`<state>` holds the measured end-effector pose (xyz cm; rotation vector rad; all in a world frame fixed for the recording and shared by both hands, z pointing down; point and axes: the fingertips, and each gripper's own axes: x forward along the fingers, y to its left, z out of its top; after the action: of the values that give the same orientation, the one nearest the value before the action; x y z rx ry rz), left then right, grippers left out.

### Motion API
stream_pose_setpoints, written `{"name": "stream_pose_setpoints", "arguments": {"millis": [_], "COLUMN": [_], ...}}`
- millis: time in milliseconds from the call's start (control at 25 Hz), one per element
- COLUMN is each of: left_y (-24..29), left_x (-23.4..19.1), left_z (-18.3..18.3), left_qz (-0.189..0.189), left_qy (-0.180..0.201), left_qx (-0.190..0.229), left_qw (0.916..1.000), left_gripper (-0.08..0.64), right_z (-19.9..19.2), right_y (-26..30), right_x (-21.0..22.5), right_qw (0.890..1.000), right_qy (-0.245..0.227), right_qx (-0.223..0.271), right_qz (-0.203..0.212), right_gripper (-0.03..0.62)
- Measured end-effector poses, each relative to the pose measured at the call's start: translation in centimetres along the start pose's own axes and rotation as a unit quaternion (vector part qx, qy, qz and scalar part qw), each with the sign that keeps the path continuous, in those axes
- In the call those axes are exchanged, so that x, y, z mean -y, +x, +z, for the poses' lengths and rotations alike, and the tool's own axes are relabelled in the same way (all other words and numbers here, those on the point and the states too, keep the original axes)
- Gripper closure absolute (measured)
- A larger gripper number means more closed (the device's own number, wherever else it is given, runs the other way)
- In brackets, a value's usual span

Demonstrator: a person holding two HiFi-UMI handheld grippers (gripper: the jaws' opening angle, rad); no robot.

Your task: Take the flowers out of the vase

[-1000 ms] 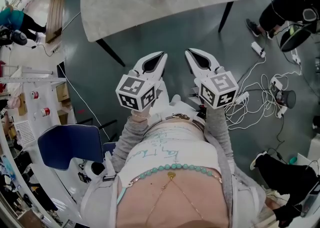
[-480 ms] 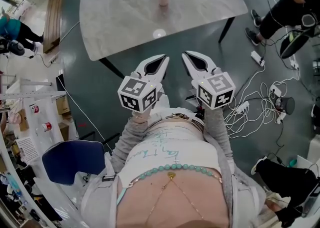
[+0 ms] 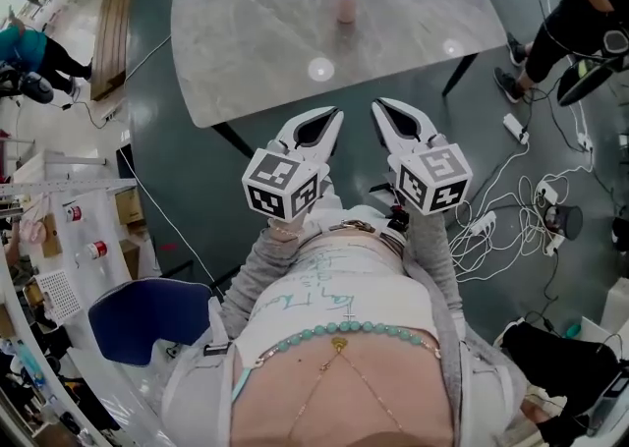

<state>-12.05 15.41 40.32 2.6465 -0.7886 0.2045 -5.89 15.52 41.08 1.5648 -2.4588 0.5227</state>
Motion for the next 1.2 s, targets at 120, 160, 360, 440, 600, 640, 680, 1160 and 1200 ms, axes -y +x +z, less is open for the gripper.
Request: {"name": "stream_pose_setpoints", "arguments": {"millis": [120, 160, 360, 440, 600, 640, 680, 1160, 1200], "left_y": [-0.6, -0.7, -0.9, -0.6, 0.4, 0.8, 1.2, 8.5, 9.0], "left_x": [-1.5, -1.9, -3.5, -3.7, -4.4, -4.6, -4.8, -7.6, -7.8], "left_z": [0.6, 0.7, 1.1, 1.2, 1.7, 1.8, 1.9, 5.7, 6.1], "left_qz": [0.002, 0.002, 0.012, 0.015, 0.011, 0.011, 0.011, 0.044, 0.047], "left_qy": [0.011, 0.013, 0.028, 0.036, 0.012, 0.005, 0.0, -0.014, -0.013], "left_qx": [0.0, -0.001, -0.008, -0.01, -0.004, -0.003, -0.004, 0.004, 0.005], "left_qw": [0.9999, 0.9999, 0.9995, 0.9992, 0.9999, 0.9999, 0.9999, 0.9989, 0.9988], "left_gripper": [0.56, 0.56, 0.56, 0.56, 0.56, 0.56, 0.56, 0.56, 0.56], "right_z": [0.4, 0.6, 1.3, 1.4, 2.1, 2.2, 2.3, 6.7, 7.1], "right_y": [1.6, 2.1, 3.3, 3.5, 4.3, 4.7, 5.1, 9.6, 9.8], "right_x": [-0.6, -0.7, -0.8, -0.2, 0.9, 1.1, 1.5, 7.9, 8.4], "right_qw": [1.0, 1.0, 1.0, 1.0, 1.0, 1.0, 1.0, 0.999, 0.999], "right_qy": [0.001, 0.001, 0.004, 0.006, 0.012, 0.012, 0.011, -0.015, -0.019], "right_qx": [-0.001, 0.001, 0.004, 0.005, 0.004, 0.002, -0.001, -0.006, -0.006], "right_qz": [0.006, 0.006, 0.005, 0.002, 0.006, 0.01, 0.013, 0.048, 0.05], "right_gripper": [0.566, 0.566, 0.565, 0.566, 0.565, 0.566, 0.566, 0.566, 0.566]}}
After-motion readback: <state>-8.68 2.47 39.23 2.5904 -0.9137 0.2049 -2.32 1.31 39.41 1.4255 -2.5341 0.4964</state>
